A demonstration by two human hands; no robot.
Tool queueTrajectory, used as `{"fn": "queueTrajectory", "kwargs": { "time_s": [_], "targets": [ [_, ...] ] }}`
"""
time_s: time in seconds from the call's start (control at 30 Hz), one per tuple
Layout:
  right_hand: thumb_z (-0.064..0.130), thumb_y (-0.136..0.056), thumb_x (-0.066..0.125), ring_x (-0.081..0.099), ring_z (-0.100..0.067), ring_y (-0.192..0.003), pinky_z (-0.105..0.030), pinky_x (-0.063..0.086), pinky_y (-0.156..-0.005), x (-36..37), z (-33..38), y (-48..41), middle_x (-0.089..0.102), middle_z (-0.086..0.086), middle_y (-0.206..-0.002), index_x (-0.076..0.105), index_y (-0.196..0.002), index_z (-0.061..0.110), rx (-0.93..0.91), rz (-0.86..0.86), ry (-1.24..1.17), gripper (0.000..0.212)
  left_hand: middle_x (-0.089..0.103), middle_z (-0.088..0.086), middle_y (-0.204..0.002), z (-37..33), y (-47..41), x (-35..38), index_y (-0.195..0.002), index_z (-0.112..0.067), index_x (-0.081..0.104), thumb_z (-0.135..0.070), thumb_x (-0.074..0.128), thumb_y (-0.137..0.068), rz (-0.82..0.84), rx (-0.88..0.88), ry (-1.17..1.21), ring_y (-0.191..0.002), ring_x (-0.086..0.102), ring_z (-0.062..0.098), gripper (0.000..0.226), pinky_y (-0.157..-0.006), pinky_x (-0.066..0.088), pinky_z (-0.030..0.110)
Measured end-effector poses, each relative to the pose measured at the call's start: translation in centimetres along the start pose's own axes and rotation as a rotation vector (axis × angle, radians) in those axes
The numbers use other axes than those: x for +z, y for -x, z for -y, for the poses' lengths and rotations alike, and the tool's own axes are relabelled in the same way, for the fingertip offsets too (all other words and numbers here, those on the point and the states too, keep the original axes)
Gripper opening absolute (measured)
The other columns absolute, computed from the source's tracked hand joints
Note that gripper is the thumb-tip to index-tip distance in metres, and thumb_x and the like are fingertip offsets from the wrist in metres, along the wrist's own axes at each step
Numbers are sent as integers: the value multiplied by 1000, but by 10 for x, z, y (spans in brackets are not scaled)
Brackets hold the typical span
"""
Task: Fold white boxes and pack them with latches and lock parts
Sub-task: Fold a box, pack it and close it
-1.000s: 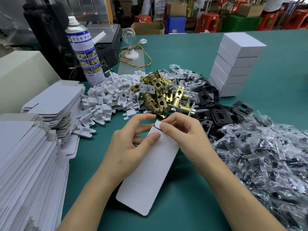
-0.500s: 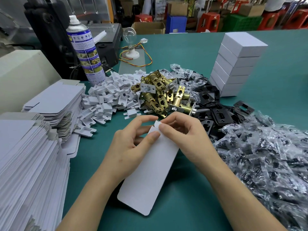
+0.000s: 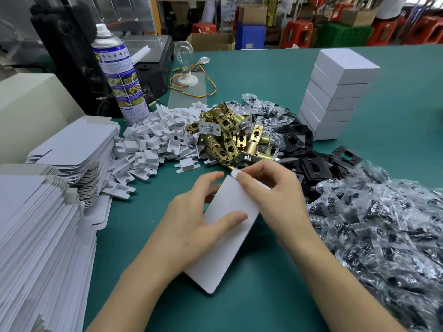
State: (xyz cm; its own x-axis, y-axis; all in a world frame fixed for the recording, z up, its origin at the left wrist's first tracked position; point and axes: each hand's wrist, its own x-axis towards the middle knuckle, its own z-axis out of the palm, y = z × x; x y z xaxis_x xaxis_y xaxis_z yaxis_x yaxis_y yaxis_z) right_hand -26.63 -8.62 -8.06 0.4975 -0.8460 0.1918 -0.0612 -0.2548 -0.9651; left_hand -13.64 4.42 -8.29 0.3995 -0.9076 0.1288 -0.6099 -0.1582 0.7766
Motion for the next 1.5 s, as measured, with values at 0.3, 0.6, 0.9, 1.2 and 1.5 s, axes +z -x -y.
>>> {"fn": "queueTrajectory", "kwargs": {
  "time_s": [0.3, 0.6, 0.9, 1.2, 1.5],
  "targets": [
    [31, -87, 71, 57, 1, -69, -14, 43, -65, -1, 5, 3, 71, 14, -82, 68, -79, 29, -53, -118, -53, 9, 60, -28, -132, -16, 8, 18, -150, -50, 36, -69, 68, -74, -181, 101, -272, -115, 54, -4, 85, -85, 49, 25],
    [31, -87, 70, 61, -1, -77, -22, 42, -72, -1, 5, 1, 70, 13, -83, 66, -82, 24, -46, -22, -103, 9, 64, -22, -128, -21, 8, 11, -151, -40, 45, -60, 69, -73, -175, 119, -306, -109, 62, 4, 84, -83, 58, 36],
    [34, -86, 71, 57, 3, -70, -22, 40, -68, -2, 2, 0, 68, 14, -79, 64, -80, 25, -31, -54, -131, 13, 63, -22, -133, -19, 9, 11, -151, -38, 47, -55, 75, -72, -174, 112, -269, -113, 61, 4, 85, -90, 56, 34],
    [35, -85, 71, 59, 2, -71, -27, 41, -69, -3, 3, -1, 70, 12, -83, 64, -80, 27, -54, -69, -123, 12, 62, -25, -132, -17, 7, 9, -150, -45, 44, -56, 75, -72, -157, 129, -241, -113, 60, 2, 85, -89, 55, 32],
    [31, -85, 70, 57, 3, -70, -28, 39, -69, -5, 3, -3, 69, 13, -81, 63, -80, 24, -73, -25, -107, 12, 63, -23, -132, -14, 6, 6, -150, -42, 45, -61, 69, -71, -141, 143, -256, -111, 59, 1, 85, -86, 55, 27]
  ]
}}
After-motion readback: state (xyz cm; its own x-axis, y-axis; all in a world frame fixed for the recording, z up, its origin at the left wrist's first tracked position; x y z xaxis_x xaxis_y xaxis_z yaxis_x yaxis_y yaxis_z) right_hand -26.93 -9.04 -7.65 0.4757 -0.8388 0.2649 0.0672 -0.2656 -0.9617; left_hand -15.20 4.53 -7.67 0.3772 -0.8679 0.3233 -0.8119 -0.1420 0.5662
